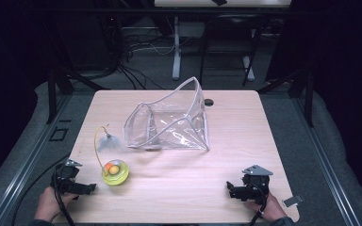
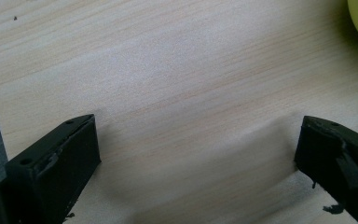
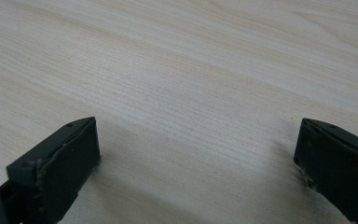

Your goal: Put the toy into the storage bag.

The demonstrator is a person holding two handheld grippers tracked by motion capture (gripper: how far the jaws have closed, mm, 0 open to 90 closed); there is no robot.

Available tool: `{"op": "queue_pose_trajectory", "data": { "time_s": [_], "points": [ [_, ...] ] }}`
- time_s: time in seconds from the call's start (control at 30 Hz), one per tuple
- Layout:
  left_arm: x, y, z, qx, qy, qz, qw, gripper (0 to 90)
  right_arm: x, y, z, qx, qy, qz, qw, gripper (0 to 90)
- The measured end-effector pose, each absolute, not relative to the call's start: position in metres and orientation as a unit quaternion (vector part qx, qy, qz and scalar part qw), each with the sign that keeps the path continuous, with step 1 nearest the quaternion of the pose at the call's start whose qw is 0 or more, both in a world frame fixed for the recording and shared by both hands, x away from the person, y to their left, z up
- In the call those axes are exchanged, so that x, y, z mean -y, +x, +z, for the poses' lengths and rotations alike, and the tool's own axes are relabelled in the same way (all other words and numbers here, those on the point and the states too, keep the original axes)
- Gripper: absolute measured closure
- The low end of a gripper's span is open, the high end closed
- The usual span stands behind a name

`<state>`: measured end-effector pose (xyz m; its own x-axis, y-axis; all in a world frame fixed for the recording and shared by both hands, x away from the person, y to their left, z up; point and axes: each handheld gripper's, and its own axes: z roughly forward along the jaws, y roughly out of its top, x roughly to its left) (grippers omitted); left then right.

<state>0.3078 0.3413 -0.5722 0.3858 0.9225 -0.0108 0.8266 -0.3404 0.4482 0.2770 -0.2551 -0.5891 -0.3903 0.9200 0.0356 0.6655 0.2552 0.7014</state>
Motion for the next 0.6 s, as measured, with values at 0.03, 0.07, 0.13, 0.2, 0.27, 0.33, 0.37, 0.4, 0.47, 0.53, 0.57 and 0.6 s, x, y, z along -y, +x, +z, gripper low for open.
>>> {"op": "queue_pose_trajectory", "data": {
  "time_s": [0.03,0.07,0.13,0.2,0.27,0.33,0.37,0.4,0.47,0.53,0.57,0.6],
  "points": [
    [-0.3412,0.3079,-0.5722,-0.541,0.809,0.123,0.195,0.0,0.2551,0.2770,-0.5891,-0.768,0.516,0.325,0.195,0.0],
    [-0.3413,0.3078,-0.5721,-0.540,0.809,0.123,0.194,0.0,0.2551,0.2770,-0.5891,-0.768,0.516,0.325,0.195,0.0],
    [-0.3409,0.3073,-0.5721,-0.542,0.809,0.122,0.194,0.0,0.2551,0.2770,-0.5891,-0.768,0.516,0.325,0.195,0.0],
    [-0.3410,0.3072,-0.5720,-0.541,0.809,0.121,0.194,0.0,0.2550,0.2770,-0.5891,-0.768,0.516,0.325,0.195,0.0],
    [-0.3411,0.3076,-0.5720,-0.539,0.811,0.121,0.194,0.0,0.2551,0.2770,-0.5891,-0.768,0.516,0.325,0.195,0.0],
    [-0.3413,0.3074,-0.5720,-0.538,0.811,0.120,0.194,0.0,0.2550,0.2770,-0.5891,-0.768,0.516,0.325,0.195,0.0],
    [-0.3413,0.3074,-0.5720,-0.538,0.811,0.120,0.194,0.0,0.2550,0.2770,-0.5891,-0.768,0.516,0.325,0.195,0.0],
    [-0.3415,0.3081,-0.5719,-0.536,0.813,0.120,0.193,0.0,0.2550,0.2770,-0.5891,-0.768,0.516,0.325,0.195,0.0],
    [-0.3413,0.3084,-0.5716,-0.536,0.814,0.119,0.191,0.0,0.2550,0.2770,-0.5891,-0.768,0.516,0.325,0.196,0.0],
    [-0.3421,0.3103,-0.5697,-0.537,0.816,0.111,0.183,0.7,0.2550,0.2770,-0.5891,-0.768,0.516,0.325,0.196,0.0],
    [-0.3421,0.3103,-0.5697,-0.537,0.816,0.111,0.183,2.4,0.2550,0.2770,-0.5891,-0.768,0.516,0.325,0.196,0.0],
    [-0.3451,0.3109,-0.5670,-0.541,0.813,0.107,0.186,4.5,0.2550,0.2770,-0.5891,-0.768,0.516,0.325,0.196,0.0]
  ]
}}
